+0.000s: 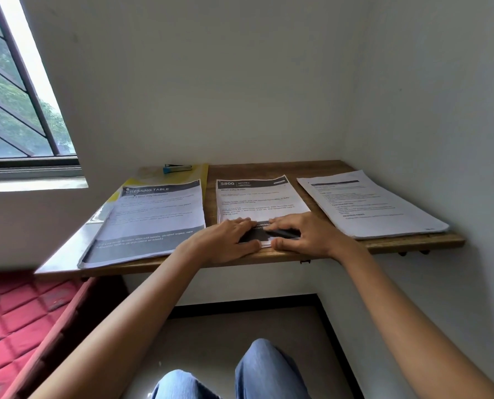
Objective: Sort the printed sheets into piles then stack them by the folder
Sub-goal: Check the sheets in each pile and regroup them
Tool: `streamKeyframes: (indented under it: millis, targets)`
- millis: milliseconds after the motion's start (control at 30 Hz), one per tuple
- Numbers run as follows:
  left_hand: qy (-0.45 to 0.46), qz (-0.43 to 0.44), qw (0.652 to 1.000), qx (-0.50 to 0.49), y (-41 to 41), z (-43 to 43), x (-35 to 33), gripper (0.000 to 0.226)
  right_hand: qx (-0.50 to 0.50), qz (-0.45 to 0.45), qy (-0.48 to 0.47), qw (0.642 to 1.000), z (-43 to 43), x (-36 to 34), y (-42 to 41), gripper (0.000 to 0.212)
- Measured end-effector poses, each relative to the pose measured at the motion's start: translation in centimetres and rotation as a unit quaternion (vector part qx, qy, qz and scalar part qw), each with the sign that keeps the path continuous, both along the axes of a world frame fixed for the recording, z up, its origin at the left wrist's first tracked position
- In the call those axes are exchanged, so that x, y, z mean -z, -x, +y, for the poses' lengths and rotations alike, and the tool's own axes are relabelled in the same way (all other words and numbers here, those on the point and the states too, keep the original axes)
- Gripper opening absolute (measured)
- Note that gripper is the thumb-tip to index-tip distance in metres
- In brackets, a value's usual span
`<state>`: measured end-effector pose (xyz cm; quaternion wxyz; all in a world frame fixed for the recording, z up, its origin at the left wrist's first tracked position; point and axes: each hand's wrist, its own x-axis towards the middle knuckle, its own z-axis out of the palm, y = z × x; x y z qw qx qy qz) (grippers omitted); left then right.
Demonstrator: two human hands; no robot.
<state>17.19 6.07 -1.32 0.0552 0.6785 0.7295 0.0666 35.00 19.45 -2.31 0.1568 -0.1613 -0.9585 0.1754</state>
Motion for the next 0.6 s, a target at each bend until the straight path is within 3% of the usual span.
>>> streamKeyframes:
  millis: [267,400,500,600]
  targets:
    - [-0.027,0.000,1.000,0.007,0.2,0.3,0.7,0.058,0.012,0.006,0.026,1.000,-0.3,0.2,-0.2,0.040]
    - [-0.084,-0.067,0.994,-0.020,0.9,-0.7,-0.1,0.064,0.026,0.052,0.053,0.997,-1.0,-0.6,0.2,0.044]
    - [-0.164,-0.075,0.980,-0.089,3.4,-1.8,-1.5,0.062,0.053,0.148,0.069,0.985,-2.5,-2.1,1.9,0.034]
    - [-0.256,-0.064,0.942,-0.208,6.8,-3.4,-2.7,0.057,0.081,0.200,0.101,0.971,-3.9,-3.3,5.3,0.024]
